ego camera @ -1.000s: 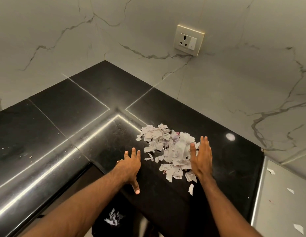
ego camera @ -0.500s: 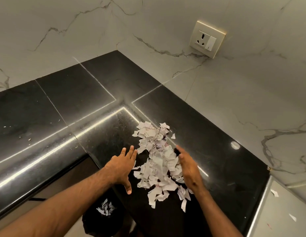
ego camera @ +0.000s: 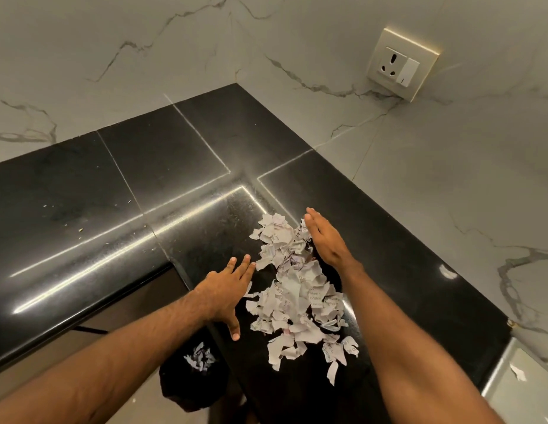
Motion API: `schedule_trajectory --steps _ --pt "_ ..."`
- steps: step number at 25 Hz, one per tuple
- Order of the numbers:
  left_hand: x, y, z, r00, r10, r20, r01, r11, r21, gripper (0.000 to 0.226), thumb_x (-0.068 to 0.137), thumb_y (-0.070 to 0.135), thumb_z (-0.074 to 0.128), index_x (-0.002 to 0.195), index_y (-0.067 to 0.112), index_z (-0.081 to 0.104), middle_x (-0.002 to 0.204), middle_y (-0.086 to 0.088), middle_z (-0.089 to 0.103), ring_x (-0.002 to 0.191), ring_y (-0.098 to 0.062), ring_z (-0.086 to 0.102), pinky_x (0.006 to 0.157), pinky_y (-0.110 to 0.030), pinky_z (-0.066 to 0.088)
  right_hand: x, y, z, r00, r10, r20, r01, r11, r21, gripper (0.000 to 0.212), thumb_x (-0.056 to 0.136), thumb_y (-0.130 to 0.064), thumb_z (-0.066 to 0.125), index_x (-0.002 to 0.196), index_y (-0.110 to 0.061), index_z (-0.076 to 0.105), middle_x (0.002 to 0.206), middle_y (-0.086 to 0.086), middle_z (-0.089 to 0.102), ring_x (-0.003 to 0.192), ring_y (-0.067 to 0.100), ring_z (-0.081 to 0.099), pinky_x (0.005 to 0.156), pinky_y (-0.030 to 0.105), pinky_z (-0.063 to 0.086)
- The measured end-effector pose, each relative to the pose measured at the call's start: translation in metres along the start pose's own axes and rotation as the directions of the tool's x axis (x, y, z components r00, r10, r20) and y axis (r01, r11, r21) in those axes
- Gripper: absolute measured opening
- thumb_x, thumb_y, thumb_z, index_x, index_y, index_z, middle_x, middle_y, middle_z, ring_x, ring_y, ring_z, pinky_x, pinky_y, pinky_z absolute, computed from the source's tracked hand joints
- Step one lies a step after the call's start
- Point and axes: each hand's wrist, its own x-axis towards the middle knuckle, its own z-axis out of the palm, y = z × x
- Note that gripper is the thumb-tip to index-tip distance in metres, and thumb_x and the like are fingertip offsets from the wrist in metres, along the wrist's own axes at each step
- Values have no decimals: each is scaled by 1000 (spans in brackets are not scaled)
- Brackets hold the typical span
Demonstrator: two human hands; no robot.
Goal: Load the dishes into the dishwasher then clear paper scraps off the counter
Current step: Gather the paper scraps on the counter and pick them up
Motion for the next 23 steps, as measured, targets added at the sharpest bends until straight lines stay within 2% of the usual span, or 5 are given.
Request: schedule_trajectory --steps 5,11,15,19,23 --pt "-6 -4 5 999 -12 -46 9 998 -63 163 54 66 91 157 19 -27 159 5 -38 157 -29 -15 120 -61 26 -3 -22 15 968 -148 201 153 988 -9 63 110 -62 20 158 -28 43 170 -3 30 157 6 17 131 44 6" --pt "-11 -14 17 988 -78 -135 40 962 -269 177 42 68 93 148 21 -40 150 8 -56 153 -36 25 107 -51 50 -27 -26 8 987 -107 119 86 982 171 59 105 -69 26 131 -41 70 140 -7 67 127 5 61 112 40 44" --pt "-11 -19 26 984 -92 -150 25 915 -402 178 43 63 96 151 14 -37 145 9 -60 156 -24 19 109 -45 50 -1 -59 17 962 -133 237 113 989 94 65 108 -65 19 157 -31 45 168 -1 35 149 8 32 124 42 20" --pt "-10 -21 36 984 -76 -163 -11 878 -478 177 44 60 97 153 12 -35 147 8 -58 157 -20 6 120 -39 37 1 -62 40 874 -181 451 272 951 -146 71 108 -66 15 161 -24 37 171 -1 26 159 14 17 131 51 8" --pt "-7 -36 27 984 -64 -169 -58 776 -629 164 54 60 95 160 14 -22 165 2 -34 157 -15 -10 124 -23 4 -25 -50 31 874 -200 443 319 923 -214 68 103 -74 28 158 -35 42 170 -7 29 156 10 24 130 51 17"
